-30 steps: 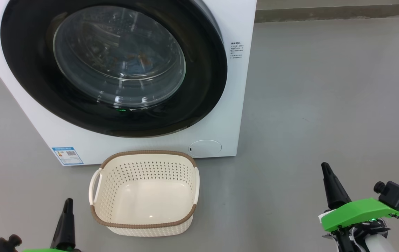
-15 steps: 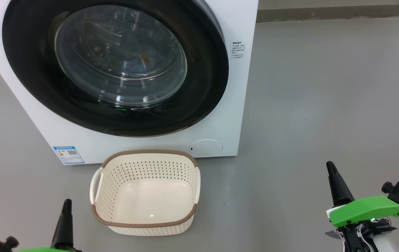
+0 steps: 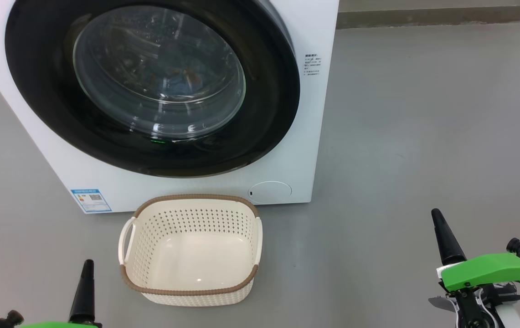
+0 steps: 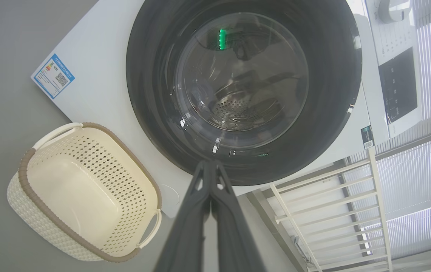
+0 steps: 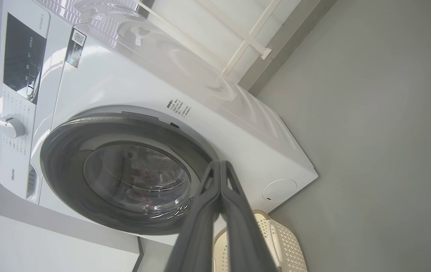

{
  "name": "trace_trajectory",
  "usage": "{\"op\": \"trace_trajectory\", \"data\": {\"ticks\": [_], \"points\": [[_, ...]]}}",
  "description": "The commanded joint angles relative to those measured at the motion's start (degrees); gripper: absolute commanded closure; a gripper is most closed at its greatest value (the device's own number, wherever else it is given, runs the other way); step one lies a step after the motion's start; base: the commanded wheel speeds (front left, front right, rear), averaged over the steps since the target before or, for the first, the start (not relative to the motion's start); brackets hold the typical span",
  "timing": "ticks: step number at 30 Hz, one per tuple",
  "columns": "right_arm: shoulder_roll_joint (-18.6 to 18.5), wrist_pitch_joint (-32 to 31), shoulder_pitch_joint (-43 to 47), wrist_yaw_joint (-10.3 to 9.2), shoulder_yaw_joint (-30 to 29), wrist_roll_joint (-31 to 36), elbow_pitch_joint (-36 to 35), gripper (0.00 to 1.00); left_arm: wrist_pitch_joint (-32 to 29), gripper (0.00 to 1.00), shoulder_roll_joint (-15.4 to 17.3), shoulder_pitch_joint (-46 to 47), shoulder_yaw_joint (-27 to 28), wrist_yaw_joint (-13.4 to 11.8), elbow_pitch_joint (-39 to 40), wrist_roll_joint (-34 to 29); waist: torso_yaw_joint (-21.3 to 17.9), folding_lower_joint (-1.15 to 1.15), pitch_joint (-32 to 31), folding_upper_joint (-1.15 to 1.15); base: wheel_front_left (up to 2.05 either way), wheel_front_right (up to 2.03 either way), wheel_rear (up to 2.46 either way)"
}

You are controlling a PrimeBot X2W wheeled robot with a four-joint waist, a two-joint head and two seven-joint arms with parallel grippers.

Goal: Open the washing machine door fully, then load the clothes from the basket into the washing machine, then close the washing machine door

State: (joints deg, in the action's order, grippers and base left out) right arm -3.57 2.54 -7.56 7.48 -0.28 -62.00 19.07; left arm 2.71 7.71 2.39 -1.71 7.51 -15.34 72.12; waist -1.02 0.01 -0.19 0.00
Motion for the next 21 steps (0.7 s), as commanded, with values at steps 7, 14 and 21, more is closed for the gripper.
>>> {"op": "trace_trajectory", "data": {"ticks": [7,14,21], "points": [[-0.07,-1.35,-0.23,0.02,-0.58,-5.11,-2.21,1.0,-1.46,1.0,-0.26,2.97,2.39,-0.04,1.0,3.18,0.14,0.0,0.03,0.0,0.0,0.0,0.0],[0.03,-2.37,-0.07,0.02,-1.34,-8.42,-2.54,1.0,-2.47,1.0,-0.84,3.13,3.15,-0.04,0.98,5.42,0.26,0.0,0.05,0.0,0.0,0.0,0.0],[0.16,-3.73,0.14,0.01,-2.35,-12.83,-2.98,1.0,-3.81,1.0,-1.62,3.36,4.16,-0.04,0.95,8.42,0.41,0.0,0.09,0.0,0.0,0.0,0.0]]}}
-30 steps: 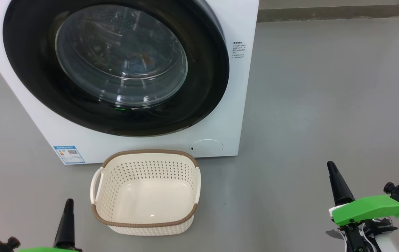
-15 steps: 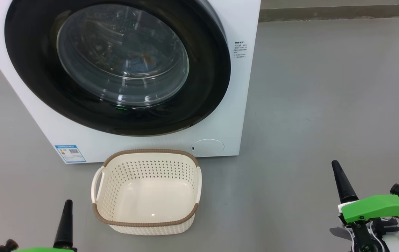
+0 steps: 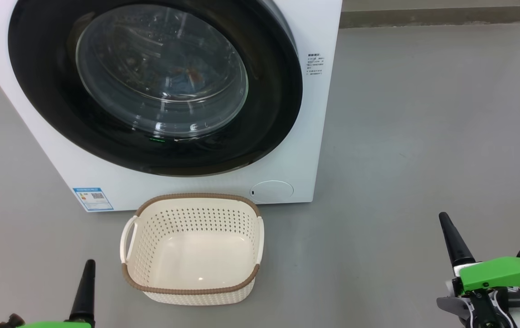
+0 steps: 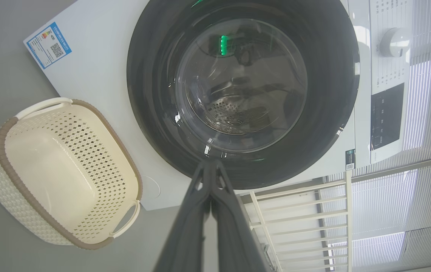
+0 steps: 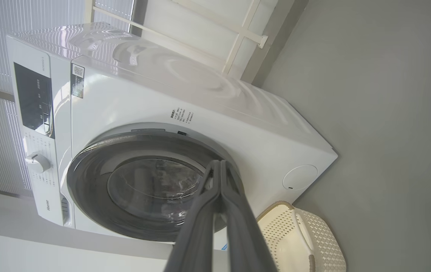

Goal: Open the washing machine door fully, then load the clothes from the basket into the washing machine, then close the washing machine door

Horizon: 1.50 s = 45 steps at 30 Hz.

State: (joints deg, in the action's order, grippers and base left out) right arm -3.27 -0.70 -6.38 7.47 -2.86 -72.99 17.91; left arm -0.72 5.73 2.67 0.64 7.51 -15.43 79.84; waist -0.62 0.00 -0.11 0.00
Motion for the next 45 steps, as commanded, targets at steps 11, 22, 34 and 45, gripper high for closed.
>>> {"op": "trace_trajectory", "data": {"ticks": [11,22,34,45], "points": [[0.03,-2.36,-0.74,0.02,-1.15,-7.91,-2.43,1.0,-2.24,1.0,-0.72,3.38,3.2,-0.03,1.0,4.81,0.22,0.0,0.05,0.0,0.0,0.0,0.0],[0.21,-4.23,-0.45,0.02,-2.54,-13.98,-3.04,1.0,-4.1,1.0,-1.79,3.69,4.59,-0.03,0.96,8.92,0.44,0.0,0.09,0.0,0.0,0.0,0.0],[0.36,-5.82,-0.21,0.02,-3.72,-19.13,-3.55,1.0,-5.67,1.0,-2.71,3.95,5.78,-0.03,0.93,12.41,0.62,0.0,0.13,0.0,0.0,0.0,0.0],[0.36,-5.82,-0.21,0.02,-3.73,-19.12,-3.55,1.0,-5.69,1.0,-2.72,3.95,5.8,-0.03,0.93,12.39,0.62,0.0,0.13,0.0,0.0,0.0,0.0]]}}
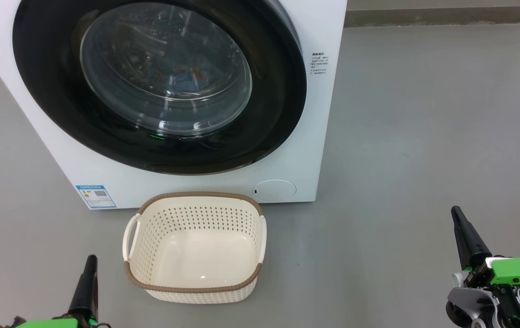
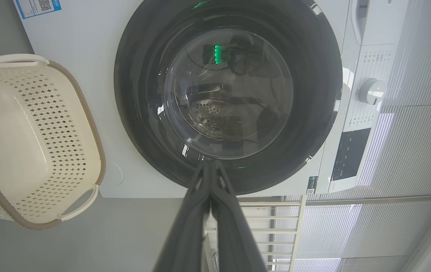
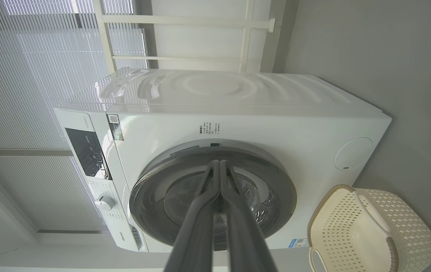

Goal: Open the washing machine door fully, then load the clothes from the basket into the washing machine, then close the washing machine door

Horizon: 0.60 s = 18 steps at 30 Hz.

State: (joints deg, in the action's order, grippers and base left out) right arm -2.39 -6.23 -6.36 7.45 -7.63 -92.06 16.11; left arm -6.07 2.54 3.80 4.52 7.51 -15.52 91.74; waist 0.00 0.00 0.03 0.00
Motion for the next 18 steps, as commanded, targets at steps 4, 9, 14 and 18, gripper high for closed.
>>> {"op": "trace_trajectory", "data": {"ticks": [4,9,14,18], "points": [[-0.52,-0.29,-0.22,0.03,1.04,-0.05,-1.75,1.0,-0.34,1.0,0.46,2.82,1.92,-0.03,1.02,0.49,0.0,0.0,0.0,0.0,0.0,0.0,0.0],[-0.51,-0.29,-0.22,0.03,1.04,-0.05,-1.75,1.0,-0.35,1.0,0.46,2.82,1.93,-0.03,1.01,0.48,0.0,0.0,0.0,0.0,0.0,0.0,0.0],[-0.51,-0.29,-0.22,0.03,1.04,-0.05,-1.75,1.0,-0.35,1.0,0.45,2.82,1.94,-0.03,1.01,0.48,0.0,0.0,0.0,0.0,0.0,0.0,0.0],[-0.51,-0.29,-0.22,0.03,1.04,-0.05,-1.75,1.0,-0.36,1.0,0.45,2.82,1.94,-0.03,1.01,0.47,0.0,0.0,0.0,0.0,0.0,0.0,0.0]]}}
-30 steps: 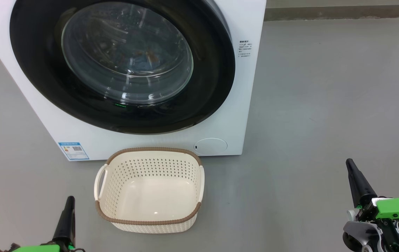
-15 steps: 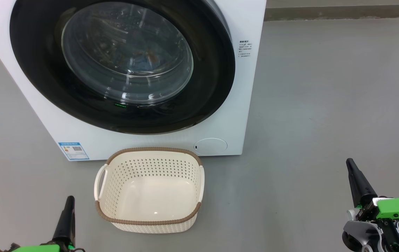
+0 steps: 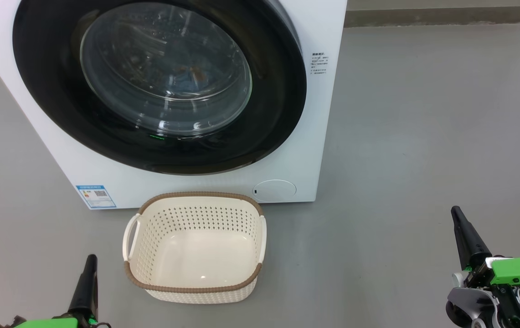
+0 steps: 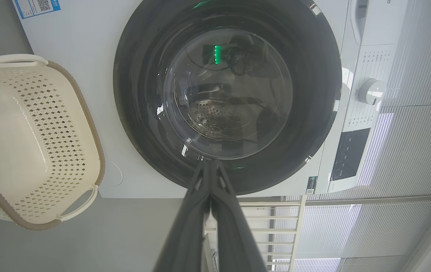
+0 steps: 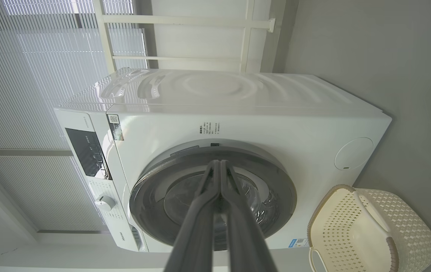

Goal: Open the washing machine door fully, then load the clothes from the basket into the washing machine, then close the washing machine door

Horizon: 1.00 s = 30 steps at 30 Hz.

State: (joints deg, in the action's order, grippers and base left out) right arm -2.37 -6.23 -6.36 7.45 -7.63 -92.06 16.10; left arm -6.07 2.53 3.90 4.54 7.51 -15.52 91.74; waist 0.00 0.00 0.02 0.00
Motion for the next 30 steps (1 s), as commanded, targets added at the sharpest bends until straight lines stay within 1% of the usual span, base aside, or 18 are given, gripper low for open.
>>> {"op": "trace_trajectory", "data": {"ticks": [1,30], "points": [[-0.53,-0.29,-0.23,0.03,1.04,-0.05,-1.74,1.0,-0.36,1.0,0.46,2.72,1.92,-0.03,1.01,0.47,0.0,0.0,0.0,0.0,0.0,0.0,0.0],[-0.53,-0.3,-0.23,0.03,1.03,-0.04,-1.74,1.0,-0.38,1.0,0.44,2.71,1.96,-0.02,1.07,0.44,0.0,0.0,0.0,0.0,0.0,0.0,0.0]]}}
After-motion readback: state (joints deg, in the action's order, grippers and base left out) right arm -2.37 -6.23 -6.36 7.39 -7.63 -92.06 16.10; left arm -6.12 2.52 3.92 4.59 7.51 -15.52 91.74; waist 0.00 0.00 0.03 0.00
